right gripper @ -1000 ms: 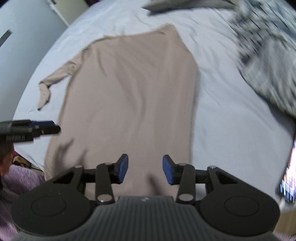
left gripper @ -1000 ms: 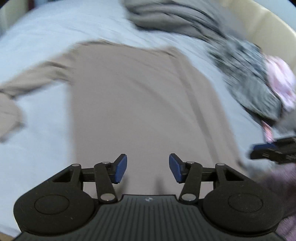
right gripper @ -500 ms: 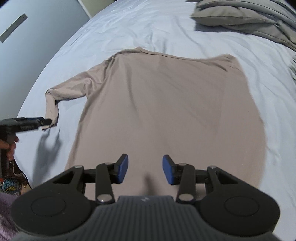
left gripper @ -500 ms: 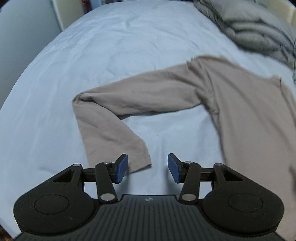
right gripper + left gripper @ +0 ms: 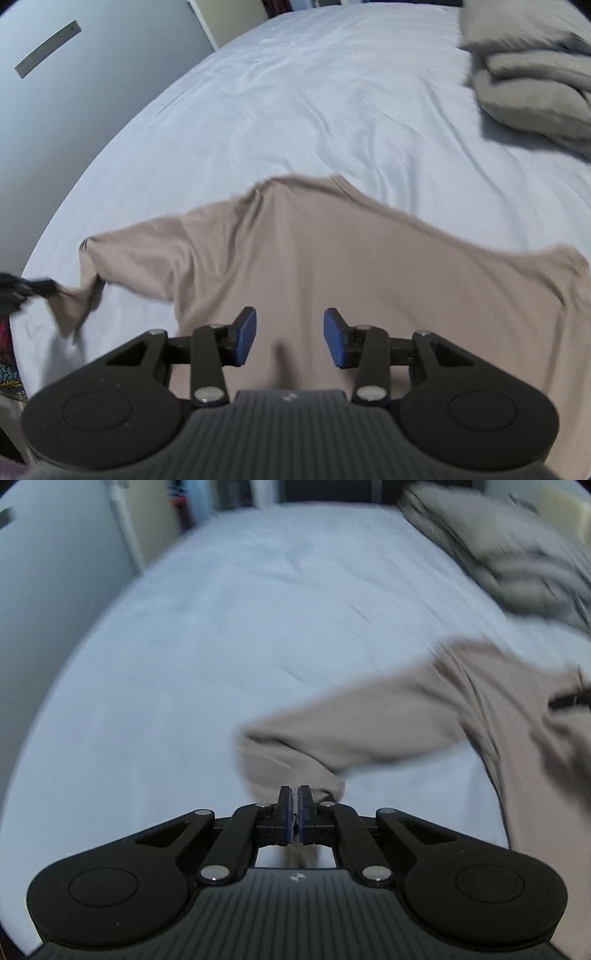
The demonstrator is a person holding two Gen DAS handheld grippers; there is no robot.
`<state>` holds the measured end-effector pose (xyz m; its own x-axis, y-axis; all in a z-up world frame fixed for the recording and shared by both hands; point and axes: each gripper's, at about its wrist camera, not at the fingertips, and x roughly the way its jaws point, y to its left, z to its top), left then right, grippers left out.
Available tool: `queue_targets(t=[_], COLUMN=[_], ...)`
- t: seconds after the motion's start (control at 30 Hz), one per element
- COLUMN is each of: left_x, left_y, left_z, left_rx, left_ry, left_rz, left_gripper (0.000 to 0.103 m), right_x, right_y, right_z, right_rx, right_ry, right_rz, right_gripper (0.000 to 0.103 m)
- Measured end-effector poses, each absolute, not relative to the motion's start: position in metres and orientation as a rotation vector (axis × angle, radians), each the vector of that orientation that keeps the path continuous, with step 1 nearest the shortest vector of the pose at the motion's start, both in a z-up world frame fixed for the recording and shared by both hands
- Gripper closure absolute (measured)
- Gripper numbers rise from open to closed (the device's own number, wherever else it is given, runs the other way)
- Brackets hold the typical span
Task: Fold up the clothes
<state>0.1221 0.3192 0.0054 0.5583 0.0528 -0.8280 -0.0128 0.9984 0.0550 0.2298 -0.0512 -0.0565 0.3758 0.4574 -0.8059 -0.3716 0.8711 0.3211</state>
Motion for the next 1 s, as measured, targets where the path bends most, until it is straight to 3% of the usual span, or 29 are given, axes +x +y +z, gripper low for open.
queue_targets(t=[0.3,0.47,0.73,1.0], left_x=[0.097,0.072,0.040,0.031], left_y=[0.424,0.416,0.360,0.317], left_z=[0.067,0.083,0.047,-0.018], left_rx=[-0.357,-0.278,-0.006,0.007], left_ry=[0.712,0.626,0.926,1.153], left_rz=[0.301,0.241,-0.050,-0.365], left_gripper=[0.102,0.102,0.102,0.100], right_x=[0.281,0.294,0.287,0.277], right_y=[-0.005,0.000,0.002,0.006], right_z=[-0.073,-0.080,-0.087,-0.088], right_rx=[0.067,0.095,0.116,0.095], right_ry=[1.034,1.060,1.080,1.096], right_rz=[0.570,0.573,0.561,0.556], right_gripper=[0.062,0.062,0.062,0.062])
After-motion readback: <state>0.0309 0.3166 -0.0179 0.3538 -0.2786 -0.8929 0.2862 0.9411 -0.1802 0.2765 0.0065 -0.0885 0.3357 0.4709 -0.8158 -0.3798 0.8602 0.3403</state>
